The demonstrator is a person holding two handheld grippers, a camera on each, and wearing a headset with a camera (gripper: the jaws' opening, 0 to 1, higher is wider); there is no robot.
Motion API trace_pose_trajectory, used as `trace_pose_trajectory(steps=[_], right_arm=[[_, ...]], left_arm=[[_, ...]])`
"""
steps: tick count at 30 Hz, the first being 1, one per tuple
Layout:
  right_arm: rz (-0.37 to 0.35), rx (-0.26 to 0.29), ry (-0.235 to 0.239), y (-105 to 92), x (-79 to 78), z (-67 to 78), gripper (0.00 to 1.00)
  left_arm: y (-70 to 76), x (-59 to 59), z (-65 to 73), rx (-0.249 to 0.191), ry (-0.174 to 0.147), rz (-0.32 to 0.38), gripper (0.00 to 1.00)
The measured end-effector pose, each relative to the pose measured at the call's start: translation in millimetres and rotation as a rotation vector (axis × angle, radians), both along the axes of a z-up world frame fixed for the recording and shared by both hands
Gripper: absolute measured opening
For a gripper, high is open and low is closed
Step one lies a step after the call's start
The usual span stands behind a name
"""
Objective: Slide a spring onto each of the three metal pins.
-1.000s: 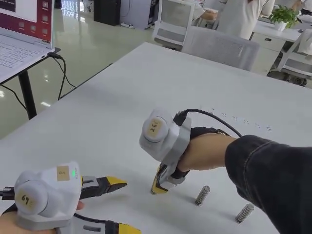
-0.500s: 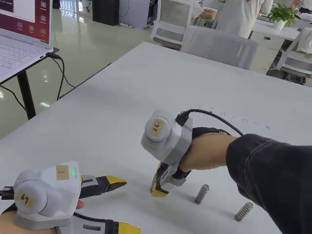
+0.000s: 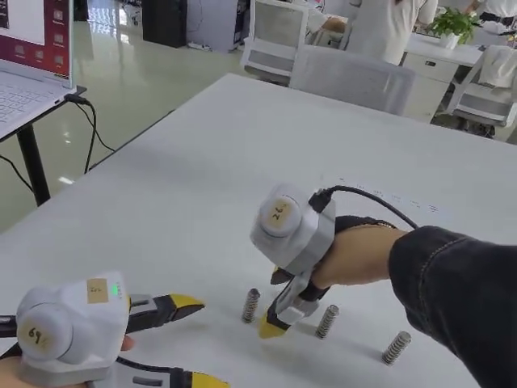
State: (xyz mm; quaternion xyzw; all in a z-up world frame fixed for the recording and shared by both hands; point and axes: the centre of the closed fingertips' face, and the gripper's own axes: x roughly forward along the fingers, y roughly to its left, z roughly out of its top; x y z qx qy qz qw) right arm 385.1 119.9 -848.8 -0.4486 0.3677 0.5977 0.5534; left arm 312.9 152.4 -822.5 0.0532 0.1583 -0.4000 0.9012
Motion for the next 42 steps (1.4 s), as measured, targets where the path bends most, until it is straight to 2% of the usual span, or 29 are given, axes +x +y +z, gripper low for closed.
trace_pose_trajectory(steps=[6,11,15,19,31,42], right_arm=[[-0.051,0.047,0.009,-8.4,5.5,2.7,0.6],[-0.088,0.078,0.0,-18.9,10.4,5.5,0.66],[-0.145,0.121,0.018,-26.3,14.0,7.8,0.69],[-0.169,0.145,0.007,-34.1,15.3,10.1,0.74],[-0.273,0.259,-0.016,-58.6,21.7,27.2,0.82],[-0.37,0.337,-0.033,-88.8,20.9,35.5,0.84]], left_arm=[[-2.1,1.8,0.5,0.004,0.0,-0.006,0.58],[-3.6,2.6,0.5,0.005,0.004,-0.01,0.58],[-4.6,3.2,0.8,0.008,0.004,-0.014,0.58],[-4.8,3.2,1.2,0.009,0.005,-0.014,0.59],[-4.9,5.5,1.6,0.011,0.005,-0.013,0.6],[-4.5,8.1,1.8,0.009,0.005,-0.009,0.61]])
